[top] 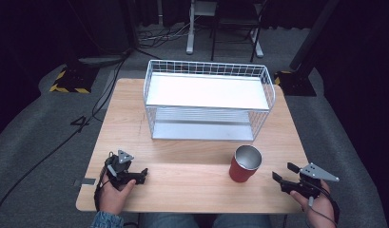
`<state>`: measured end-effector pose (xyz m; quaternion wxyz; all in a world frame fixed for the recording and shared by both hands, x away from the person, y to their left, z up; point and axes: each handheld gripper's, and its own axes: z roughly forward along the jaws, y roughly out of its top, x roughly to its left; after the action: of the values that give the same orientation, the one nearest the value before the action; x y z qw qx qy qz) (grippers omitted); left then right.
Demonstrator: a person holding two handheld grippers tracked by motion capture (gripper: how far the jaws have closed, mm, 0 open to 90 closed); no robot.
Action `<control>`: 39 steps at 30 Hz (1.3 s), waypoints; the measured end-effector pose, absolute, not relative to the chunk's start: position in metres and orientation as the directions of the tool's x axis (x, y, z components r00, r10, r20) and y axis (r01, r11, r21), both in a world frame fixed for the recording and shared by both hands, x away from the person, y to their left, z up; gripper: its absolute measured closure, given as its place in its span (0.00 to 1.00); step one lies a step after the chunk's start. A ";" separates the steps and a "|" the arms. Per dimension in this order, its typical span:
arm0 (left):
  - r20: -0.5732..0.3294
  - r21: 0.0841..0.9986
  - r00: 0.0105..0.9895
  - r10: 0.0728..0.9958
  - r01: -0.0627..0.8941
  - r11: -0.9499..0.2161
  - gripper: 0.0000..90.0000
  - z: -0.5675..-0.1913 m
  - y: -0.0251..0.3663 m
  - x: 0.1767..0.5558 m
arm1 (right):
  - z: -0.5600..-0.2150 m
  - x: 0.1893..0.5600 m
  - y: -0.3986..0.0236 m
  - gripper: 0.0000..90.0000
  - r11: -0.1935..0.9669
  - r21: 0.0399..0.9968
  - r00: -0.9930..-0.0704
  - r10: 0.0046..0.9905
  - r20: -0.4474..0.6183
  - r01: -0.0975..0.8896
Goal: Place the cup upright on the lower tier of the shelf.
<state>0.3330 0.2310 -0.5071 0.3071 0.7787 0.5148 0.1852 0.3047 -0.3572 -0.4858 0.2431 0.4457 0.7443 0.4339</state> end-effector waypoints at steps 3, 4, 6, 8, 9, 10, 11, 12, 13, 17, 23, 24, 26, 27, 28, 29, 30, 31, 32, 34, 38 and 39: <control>-0.029 0.669 0.401 0.916 0.688 -0.280 0.00 -0.507 0.231 0.333 | -0.483 0.301 -0.355 0.25 0.226 0.868 -0.493 0.870 0.024 0.442; -0.028 0.668 0.402 0.915 0.688 -0.282 0.00 -0.507 0.231 0.333 | -0.482 0.300 -0.354 0.25 0.220 0.871 -0.493 0.870 0.029 0.439; -0.032 0.670 0.394 0.919 0.691 -0.273 0.00 -0.507 0.230 0.333 | -0.478 0.296 -0.352 0.25 0.222 0.878 -0.501 0.865 0.023 0.423; -0.029 0.669 0.395 0.918 0.690 -0.275 0.00 -0.507 0.230 0.333 | -0.476 0.292 -0.349 0.25 0.217 0.884 -0.505 0.863 0.025 0.414; -0.031 0.669 0.391 0.920 0.692 -0.272 0.00 -0.507 0.230 0.333 | -0.475 0.290 -0.346 0.25 0.216 0.887 -0.511 0.859 0.025 0.407; -0.030 0.669 0.392 0.920 0.692 -0.273 0.00 -0.507 0.230 0.333 | -0.474 0.288 -0.345 0.25 0.218 0.888 -0.516 0.856 0.024 0.404; -0.030 0.669 0.393 0.919 0.691 -0.274 0.00 -0.507 0.230 0.333 | -0.474 0.287 -0.343 0.26 0.220 0.890 -0.524 0.851 0.026 0.401; -0.031 0.669 0.392 0.920 0.692 -0.273 0.00 -0.507 0.230 0.333 | -0.473 0.285 -0.341 0.26 0.221 0.891 -0.533 0.846 0.028 0.397; -0.031 0.668 0.393 0.919 0.692 -0.274 0.00 -0.507 0.230 0.333 | -0.472 0.283 -0.339 0.26 0.223 0.892 -0.540 0.841 0.027 0.393; -0.031 0.669 0.392 0.919 0.691 -0.273 0.00 -0.507 0.230 0.333 | -0.469 0.277 -0.334 0.26 0.225 0.901 -0.557 0.830 0.023 0.372; -0.030 0.668 0.393 0.919 0.692 -0.274 0.00 -0.507 0.230 0.333 | -0.467 0.271 -0.324 0.23 0.240 0.900 -0.584 0.811 0.019 0.363; -0.029 0.668 0.395 0.918 0.691 -0.276 0.00 -0.507 0.230 0.333 | -0.467 0.270 -0.323 0.23 0.245 0.898 -0.588 0.809 0.018 0.365; -0.029 0.668 0.395 0.918 0.691 -0.276 0.00 -0.507 0.230 0.333 | -0.468 0.269 -0.318 0.23 0.262 0.891 -0.598 0.801 0.014 0.372; -0.030 0.669 0.392 0.919 0.692 -0.273 0.00 -0.507 0.230 0.333 | -0.468 0.270 -0.316 0.23 0.265 0.890 -0.603 0.798 0.014 0.372; -0.029 0.668 0.395 0.918 0.691 -0.276 0.00 -0.507 0.230 0.333 | -0.469 0.271 -0.313 0.22 0.264 0.888 -0.604 0.797 0.018 0.376; -0.029 0.668 0.395 0.918 0.691 -0.276 0.00 -0.507 0.230 0.333 | -0.469 0.271 -0.313 0.22 0.264 0.888 -0.604 0.797 0.018 0.376; -0.029 0.668 0.395 0.918 0.691 -0.276 0.00 -0.507 0.230 0.333 | -0.469 0.271 -0.312 0.21 0.261 0.887 -0.604 0.797 0.025 0.381; -0.029 0.668 0.395 0.918 0.691 -0.276 0.00 -0.507 0.230 0.333 | -0.470 0.273 -0.310 0.20 0.261 0.885 -0.605 0.796 0.029 0.385; -0.029 0.668 0.395 0.918 0.691 -0.276 0.00 -0.507 0.230 0.333 | -0.471 0.274 -0.308 0.19 0.259 0.886 -0.605 0.796 0.031 0.386; -0.029 0.668 0.395 0.918 0.691 -0.276 0.00 -0.507 0.230 0.333 | -0.472 0.276 -0.305 0.19 0.258 0.883 -0.606 0.794 0.037 0.391; -0.031 0.669 0.392 0.920 0.692 -0.272 0.00 -0.507 0.230 0.333 | -0.475 0.282 -0.295 0.18 0.261 0.881 -0.624 0.780 0.048 0.394; -0.030 0.668 0.393 0.919 0.692 -0.274 0.00 -0.507 0.230 0.333 | -0.476 0.284 -0.291 0.18 0.263 0.880 -0.630 0.775 0.050 0.394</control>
<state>0.3326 0.2302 -0.5071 0.3066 0.7761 0.5188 0.1855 0.2837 -0.2914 -0.4757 0.2012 0.3803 0.7689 0.4730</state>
